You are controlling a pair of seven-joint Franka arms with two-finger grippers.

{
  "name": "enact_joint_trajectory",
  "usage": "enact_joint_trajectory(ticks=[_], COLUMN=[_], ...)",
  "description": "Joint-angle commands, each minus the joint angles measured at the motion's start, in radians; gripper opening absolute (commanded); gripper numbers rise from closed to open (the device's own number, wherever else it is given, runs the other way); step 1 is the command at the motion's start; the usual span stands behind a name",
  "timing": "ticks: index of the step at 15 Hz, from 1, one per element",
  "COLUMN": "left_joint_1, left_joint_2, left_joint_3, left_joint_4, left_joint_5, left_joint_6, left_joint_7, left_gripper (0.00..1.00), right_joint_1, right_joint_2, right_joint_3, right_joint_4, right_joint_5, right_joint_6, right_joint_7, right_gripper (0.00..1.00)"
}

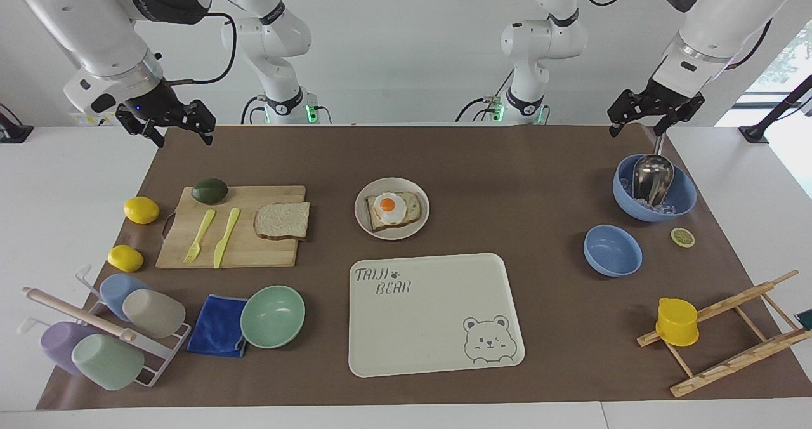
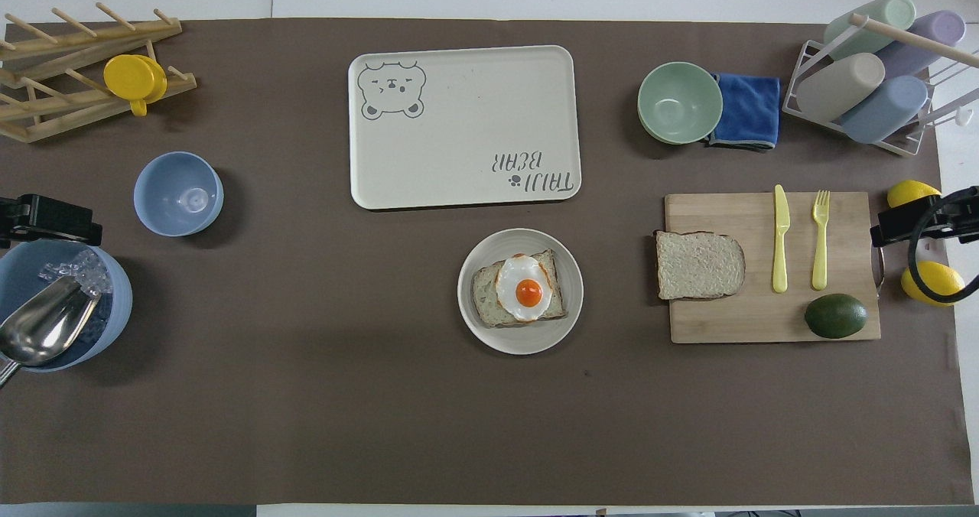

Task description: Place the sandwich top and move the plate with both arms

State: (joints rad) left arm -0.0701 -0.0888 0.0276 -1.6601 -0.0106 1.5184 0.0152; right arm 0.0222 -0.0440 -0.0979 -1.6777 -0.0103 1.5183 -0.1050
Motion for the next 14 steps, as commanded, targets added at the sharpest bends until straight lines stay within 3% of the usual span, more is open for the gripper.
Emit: enact_joint_trajectory(ticks=[1, 7, 10, 14], left_joint_1=[0.006, 0.006, 0.006, 0.006], left_joint_2=[-0.020, -0.020, -0.020, -0.020], left_joint_3=[-0.005, -0.003, -0.003, -0.003], left_joint_4=[-0.017, -0.017, -0.017, -0.017], left_joint_5=[0.018, 0.018, 0.018, 0.018], left_joint_6=[-0.003, -0.003, -0.003, -0.003], left_joint_7=[0.006, 0.006, 0.006, 0.006], left_gripper=[1.00, 1.00, 1.00, 1.00], right_joint_1=[0.082, 0.249, 0.280, 0.399], right_joint_2=[0.009, 0.205, 0.269, 0.378], right_joint_3=[0.012, 0.055, 0.078, 0.084], right_joint_4=[-0.027, -0.016, -0.019, -0.025], right_joint_5=[-0.124, -0.296, -0.303, -0.306], right_joint_6=[0.026, 0.034, 0.063, 0.132], right_joint_7=[0.063, 0.359, 0.464, 0.648], right_gripper=[1.00, 1.00, 1.00, 1.00])
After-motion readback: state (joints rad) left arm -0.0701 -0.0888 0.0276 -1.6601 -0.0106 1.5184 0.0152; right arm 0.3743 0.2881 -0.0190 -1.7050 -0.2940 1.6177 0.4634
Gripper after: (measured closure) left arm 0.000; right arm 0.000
